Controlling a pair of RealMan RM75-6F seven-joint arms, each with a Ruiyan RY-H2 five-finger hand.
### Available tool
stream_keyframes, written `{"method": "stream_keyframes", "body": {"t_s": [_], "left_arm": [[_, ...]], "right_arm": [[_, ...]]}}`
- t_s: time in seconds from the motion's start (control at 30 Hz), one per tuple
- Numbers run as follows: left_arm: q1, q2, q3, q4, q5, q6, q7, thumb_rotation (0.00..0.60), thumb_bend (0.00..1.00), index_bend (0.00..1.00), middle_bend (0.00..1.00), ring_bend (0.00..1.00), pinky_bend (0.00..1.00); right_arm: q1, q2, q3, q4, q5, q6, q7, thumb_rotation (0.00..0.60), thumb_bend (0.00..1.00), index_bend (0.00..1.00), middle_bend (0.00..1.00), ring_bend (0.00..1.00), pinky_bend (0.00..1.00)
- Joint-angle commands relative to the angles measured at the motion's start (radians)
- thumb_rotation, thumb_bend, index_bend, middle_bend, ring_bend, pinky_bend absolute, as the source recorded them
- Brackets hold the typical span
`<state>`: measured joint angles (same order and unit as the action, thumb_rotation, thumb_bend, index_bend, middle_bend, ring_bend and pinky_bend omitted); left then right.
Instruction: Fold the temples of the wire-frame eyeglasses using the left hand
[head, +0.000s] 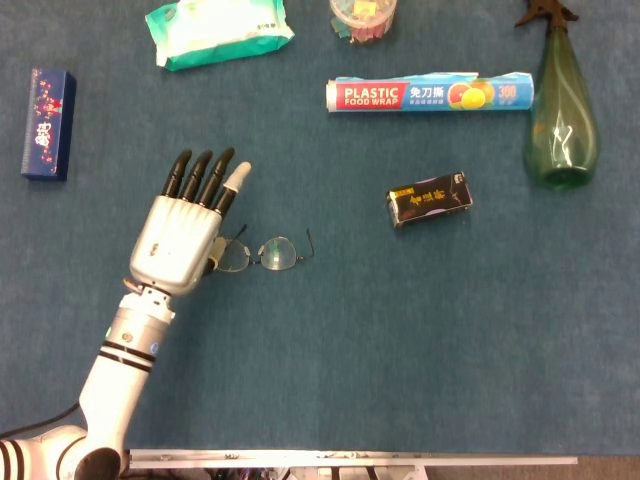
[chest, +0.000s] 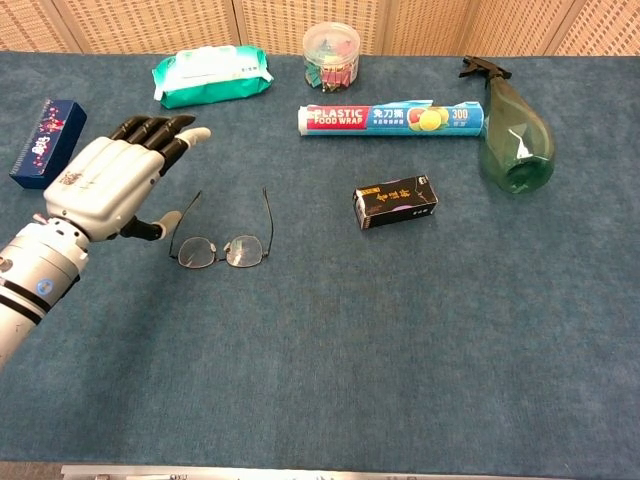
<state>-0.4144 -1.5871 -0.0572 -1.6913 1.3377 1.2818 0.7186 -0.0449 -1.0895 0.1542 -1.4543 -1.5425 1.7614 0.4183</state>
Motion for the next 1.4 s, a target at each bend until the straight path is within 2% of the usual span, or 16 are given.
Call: {"method": "stream_keyframes", "body": {"t_s": [0.03,1.4], "left_arm": [[-0.002,-0.008,0.003,0.003,-0.001,-0.003,0.005,0.6,0.32,0.06,0.0,0.0,0.0],[-0.041,-0.123,0.005,0.12,-0.056,-0.062,0.007,0.6,0.32,0.06,0.0,0.0,0.0]], "right_arm": [[0.0,0.0,0.0,0.0,0.0,0.0,0.001,0.6,0.19,0.33,0.29,0.23,0.38],[-0.003,0.002,-0.003,0.005,-0.008,0.008,0.013,0.6,0.19,0.33,0.29,0.23,0.38]]}}
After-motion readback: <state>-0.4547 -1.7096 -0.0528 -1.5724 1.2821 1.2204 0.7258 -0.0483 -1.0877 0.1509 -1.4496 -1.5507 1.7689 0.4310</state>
